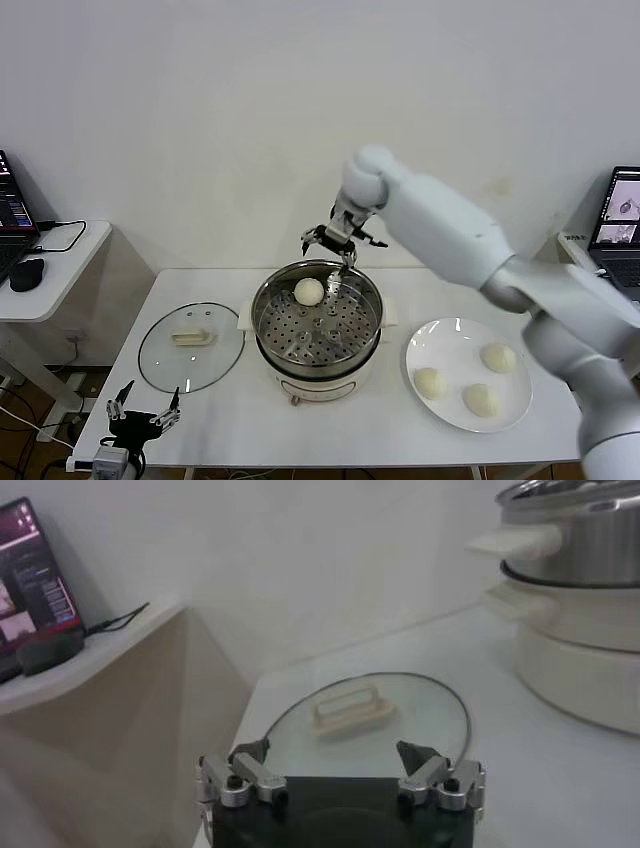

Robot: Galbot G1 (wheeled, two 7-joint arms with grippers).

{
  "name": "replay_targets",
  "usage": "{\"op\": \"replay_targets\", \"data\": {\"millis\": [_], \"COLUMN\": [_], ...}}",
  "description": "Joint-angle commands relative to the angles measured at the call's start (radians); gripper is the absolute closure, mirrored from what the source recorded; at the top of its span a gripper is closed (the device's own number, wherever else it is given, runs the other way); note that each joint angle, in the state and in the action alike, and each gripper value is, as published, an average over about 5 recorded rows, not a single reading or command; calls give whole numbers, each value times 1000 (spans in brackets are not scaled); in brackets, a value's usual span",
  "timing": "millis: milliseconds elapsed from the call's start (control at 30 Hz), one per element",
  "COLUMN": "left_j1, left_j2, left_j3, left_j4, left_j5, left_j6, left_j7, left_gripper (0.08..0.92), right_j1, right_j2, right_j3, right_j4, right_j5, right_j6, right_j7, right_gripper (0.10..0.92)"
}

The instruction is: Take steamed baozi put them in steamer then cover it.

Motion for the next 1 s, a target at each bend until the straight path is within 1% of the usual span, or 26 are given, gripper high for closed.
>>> {"op": "replay_targets", "data": {"millis": [33, 133, 233, 367, 500, 733, 1000], "left_j1": [2, 6, 9, 13, 13, 18, 27], "left_j2": [0, -1, -1, 1, 1, 10, 4], "left_j3": [8, 12, 13, 16, 21, 24, 27], "left_j4": [-7, -7, -6, -6, -8, -17, -29], "left_j5": [3, 3, 4, 5, 9, 11, 8], "left_j6": [1, 1, 1, 1, 5, 13, 15], "left_j7": [1, 1, 1, 3, 2, 3, 9], "left_gripper": [177, 177, 177, 177, 177, 177, 177], "right_j1": [80, 64, 34, -43, -157, -366, -469], "right_j2": [-243, -323, -409, -514, -583, -605, -568], "right_j3": [-63, -60, -57, -21, 44, 151, 161], "right_j4": [175, 214, 253, 309, 363, 383, 367], "right_j5": [275, 271, 240, 188, 113, 32, -4], "right_j6": [-411, -493, -542, -573, -578, -564, -561], "right_j7": [-10, -18, -25, -22, -15, 8, 59], "right_gripper": [203, 203, 203, 203, 203, 203, 203]}}
